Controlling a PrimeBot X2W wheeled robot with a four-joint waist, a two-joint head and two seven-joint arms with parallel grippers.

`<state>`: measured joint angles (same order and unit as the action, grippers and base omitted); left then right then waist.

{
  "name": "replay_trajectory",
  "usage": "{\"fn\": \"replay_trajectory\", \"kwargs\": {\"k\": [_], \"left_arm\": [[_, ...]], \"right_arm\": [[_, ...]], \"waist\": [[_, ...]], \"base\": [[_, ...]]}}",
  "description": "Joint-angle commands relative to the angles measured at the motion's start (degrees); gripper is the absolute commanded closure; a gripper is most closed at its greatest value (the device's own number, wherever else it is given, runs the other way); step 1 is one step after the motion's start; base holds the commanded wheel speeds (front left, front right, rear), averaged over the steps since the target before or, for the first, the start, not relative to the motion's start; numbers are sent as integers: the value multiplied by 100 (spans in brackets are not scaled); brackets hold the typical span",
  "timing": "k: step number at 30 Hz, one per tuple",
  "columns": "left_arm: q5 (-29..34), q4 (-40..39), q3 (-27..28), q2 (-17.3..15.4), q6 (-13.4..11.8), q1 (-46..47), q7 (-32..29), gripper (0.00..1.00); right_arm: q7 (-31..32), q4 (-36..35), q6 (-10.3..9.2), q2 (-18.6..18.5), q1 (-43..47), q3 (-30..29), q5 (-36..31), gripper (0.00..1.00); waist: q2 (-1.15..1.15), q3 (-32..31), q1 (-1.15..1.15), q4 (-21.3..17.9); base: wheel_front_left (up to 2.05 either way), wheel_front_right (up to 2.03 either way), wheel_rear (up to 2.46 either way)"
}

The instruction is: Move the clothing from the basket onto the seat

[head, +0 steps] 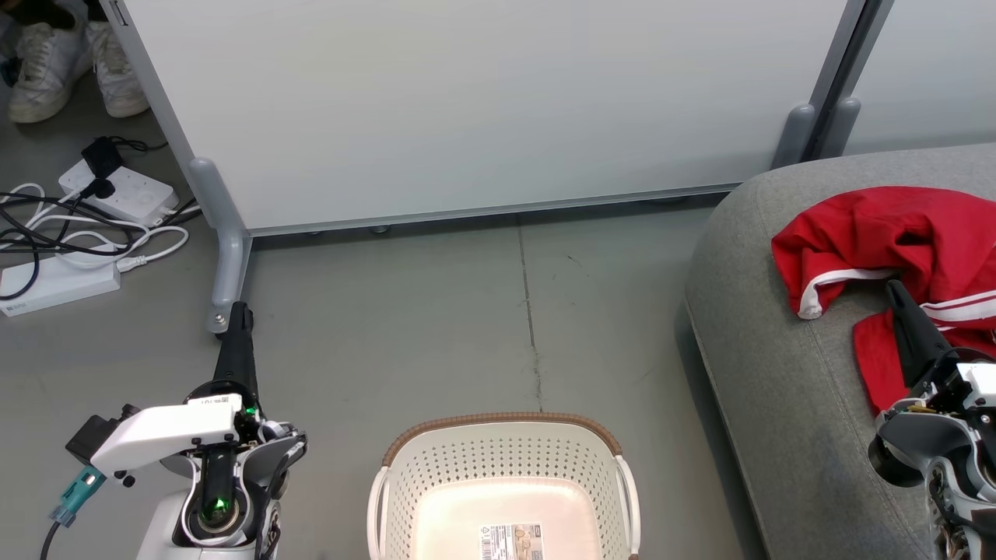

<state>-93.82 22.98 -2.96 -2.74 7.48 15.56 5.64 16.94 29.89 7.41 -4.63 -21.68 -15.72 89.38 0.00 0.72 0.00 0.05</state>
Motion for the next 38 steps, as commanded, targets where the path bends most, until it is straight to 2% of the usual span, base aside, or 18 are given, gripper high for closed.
{"fn": "replay_trajectory", "kwargs": {"k": [1,38], "left_arm": [[-27,7,15,-14,22,56,3,100],[-28,6,14,-14,22,56,4,100]], "right_arm": [[-9,0,14,-49,-4,8,28,100],[-15,0,14,-52,-1,17,29,100]], "waist": [[0,0,0,0],[0,0,0,0]], "base": [[0,0,0],[0,0,0]]}}
